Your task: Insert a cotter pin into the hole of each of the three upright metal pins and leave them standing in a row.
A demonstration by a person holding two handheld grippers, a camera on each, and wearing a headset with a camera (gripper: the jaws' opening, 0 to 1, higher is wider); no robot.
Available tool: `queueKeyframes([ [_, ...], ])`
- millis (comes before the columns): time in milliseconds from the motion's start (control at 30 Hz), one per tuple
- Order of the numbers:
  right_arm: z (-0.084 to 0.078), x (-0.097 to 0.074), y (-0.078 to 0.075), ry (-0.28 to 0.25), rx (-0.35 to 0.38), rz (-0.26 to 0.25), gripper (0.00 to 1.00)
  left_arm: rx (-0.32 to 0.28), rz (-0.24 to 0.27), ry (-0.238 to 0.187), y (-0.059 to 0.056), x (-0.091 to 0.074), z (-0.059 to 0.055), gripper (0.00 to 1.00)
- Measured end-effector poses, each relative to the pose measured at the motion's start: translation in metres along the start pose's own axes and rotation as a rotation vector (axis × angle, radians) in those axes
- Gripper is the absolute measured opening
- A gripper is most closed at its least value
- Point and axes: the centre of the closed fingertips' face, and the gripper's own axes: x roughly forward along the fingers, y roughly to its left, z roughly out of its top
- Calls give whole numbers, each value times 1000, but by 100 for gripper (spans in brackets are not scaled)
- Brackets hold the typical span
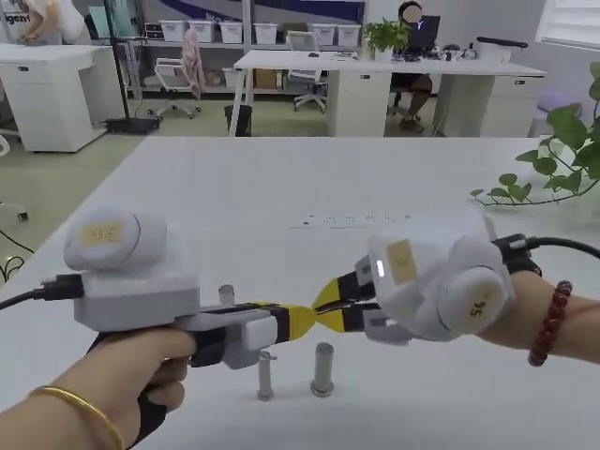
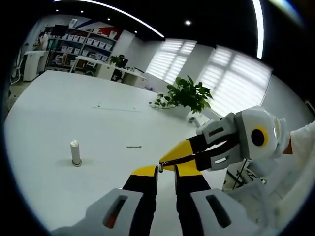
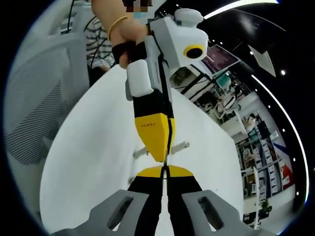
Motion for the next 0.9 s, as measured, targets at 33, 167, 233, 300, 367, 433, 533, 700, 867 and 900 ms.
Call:
queueKeyframes([
  [33,1,0,0,-1,-3,-2,2,-1,0,-1,0,0,1,10],
  [167,4,0,0,-5,-9,-5,2,-28,13,-6,2,-1,2,7],
  [233,5,-1,0,-10,-7,-8,2,-67,11,-18,4,-2,3,5],
  [300,6,-1,0,-11,-5,-9,2,-85,30,-11,8,-2,1,1],
  [367,5,-1,0,-8,-7,-10,2,-86,19,-7,6,-2,0,2],
  [433,5,-1,1,-7,-6,-11,2,-78,20,-3,6,-2,0,2],
  [533,5,-1,1,-6,-6,-14,2,-61,20,0,6,-2,-1,1],
  [700,6,0,3,-5,4,-12,2,34,14,9,4,-3,-2,1],
  [867,8,-1,4,-15,30,-6,3,44,6,-8,4,-5,-2,0],
  [900,8,-1,4,-15,26,-7,3,55,7,-9,4,-6,-2,0],
])
